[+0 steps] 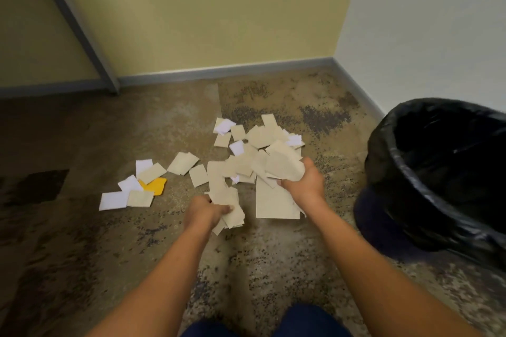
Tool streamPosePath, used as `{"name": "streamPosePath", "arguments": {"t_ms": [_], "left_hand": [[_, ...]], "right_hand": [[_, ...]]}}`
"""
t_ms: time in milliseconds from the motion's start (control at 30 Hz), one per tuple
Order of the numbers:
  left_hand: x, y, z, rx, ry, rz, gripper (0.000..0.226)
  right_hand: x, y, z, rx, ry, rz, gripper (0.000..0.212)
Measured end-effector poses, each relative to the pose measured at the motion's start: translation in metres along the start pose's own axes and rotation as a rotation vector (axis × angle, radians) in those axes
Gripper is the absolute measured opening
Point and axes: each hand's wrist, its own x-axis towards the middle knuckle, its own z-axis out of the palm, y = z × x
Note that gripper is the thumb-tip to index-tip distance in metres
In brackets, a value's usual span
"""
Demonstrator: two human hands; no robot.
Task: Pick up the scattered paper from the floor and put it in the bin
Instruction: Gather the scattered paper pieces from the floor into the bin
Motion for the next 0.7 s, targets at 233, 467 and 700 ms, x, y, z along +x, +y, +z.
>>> {"name": "streamPosePath", "arguments": {"t_ms": [233,467,700], "left_hand": [[-0.070,0.054,0.019,-0.156,-0.116,0.206,0.040],[-0.121,0.097,0.044,-0.204,-0.204,0.348,0.042],[-0.136,0.098,0.058,-0.209,-0.221,0.340,0.041]], "right_hand": [[-0.035,-0.038,-0.085,0.026,0.222,-0.144,0.046],[-0.047,-0.044,-0.175,0.097,0.494,-0.182,0.052],[-0.049,-0.006,-0.242,0.047,0.627,-0.174,0.055]]}}
